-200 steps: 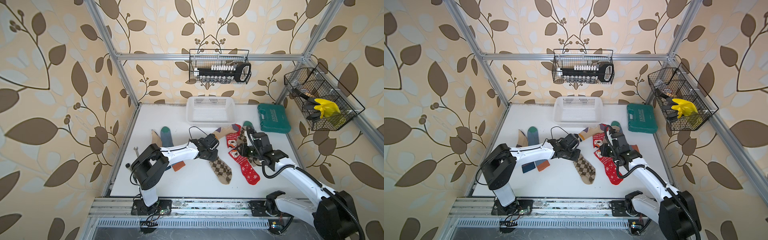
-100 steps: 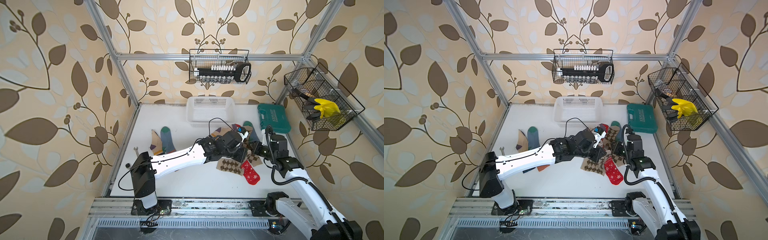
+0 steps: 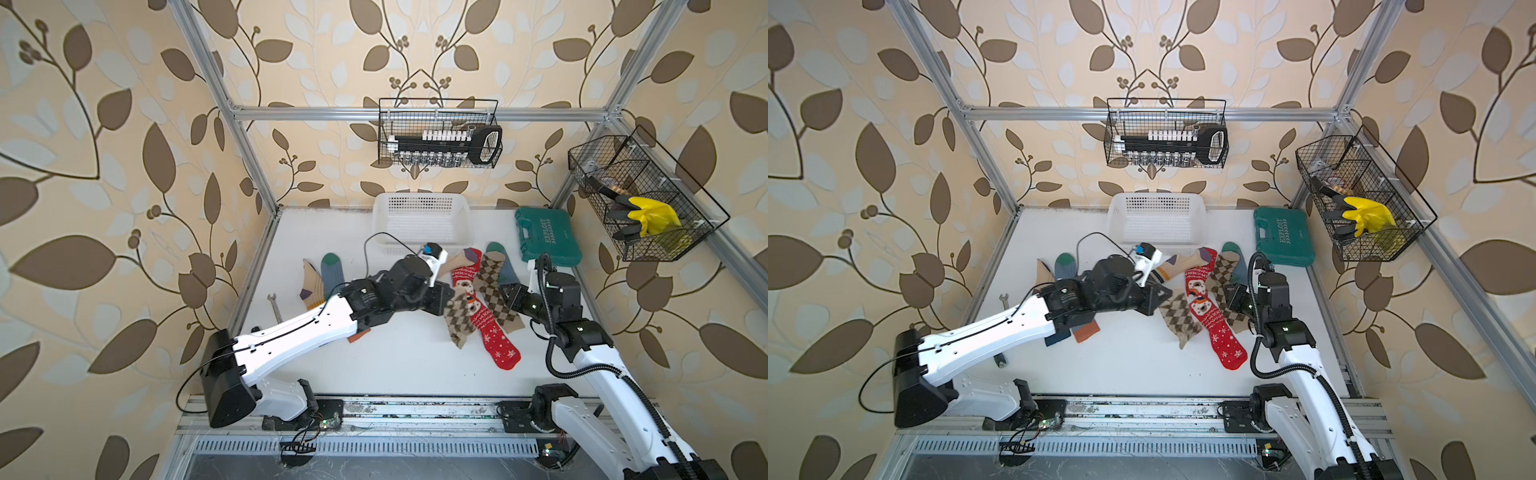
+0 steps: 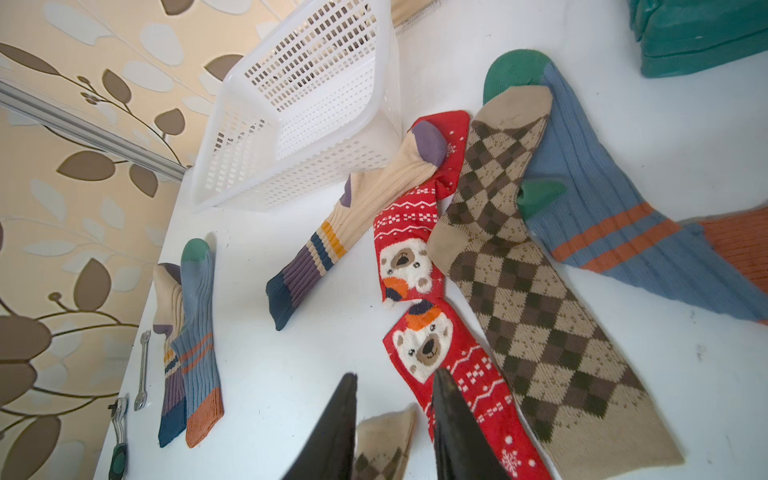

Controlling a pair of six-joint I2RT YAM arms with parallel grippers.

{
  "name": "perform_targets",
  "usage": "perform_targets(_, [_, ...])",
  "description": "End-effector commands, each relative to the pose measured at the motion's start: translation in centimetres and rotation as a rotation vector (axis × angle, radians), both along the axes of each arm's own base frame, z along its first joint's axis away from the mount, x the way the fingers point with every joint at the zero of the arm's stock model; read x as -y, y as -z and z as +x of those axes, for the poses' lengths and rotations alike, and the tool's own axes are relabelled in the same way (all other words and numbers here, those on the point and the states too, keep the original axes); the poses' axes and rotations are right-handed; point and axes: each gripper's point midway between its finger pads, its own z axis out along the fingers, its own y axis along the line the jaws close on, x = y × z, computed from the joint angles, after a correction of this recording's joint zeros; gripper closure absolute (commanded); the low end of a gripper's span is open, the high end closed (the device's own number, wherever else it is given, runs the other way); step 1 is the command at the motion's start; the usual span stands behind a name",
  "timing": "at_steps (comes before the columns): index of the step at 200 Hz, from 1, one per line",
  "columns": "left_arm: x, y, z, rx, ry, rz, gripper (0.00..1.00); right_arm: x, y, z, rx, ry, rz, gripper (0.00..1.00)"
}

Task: Place the socks together as a pair
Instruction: Flatten out the sock at the center of the board.

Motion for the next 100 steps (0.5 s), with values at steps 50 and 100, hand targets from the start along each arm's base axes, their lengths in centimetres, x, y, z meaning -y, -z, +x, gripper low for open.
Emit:
perform_targets(50, [-5.5, 1.3, 2.1, -0.084, -0.115, -0.071, 1.0, -0.4, 1.5, 0.1, -0.035, -0.014, 0.03, 0.68])
perform_targets(100, [0.9, -0.1, 1.1, -0.077, 0.033, -0.07, 1.0, -0.3, 1.7, 0.2, -0.042, -0.012, 0.041, 0.5])
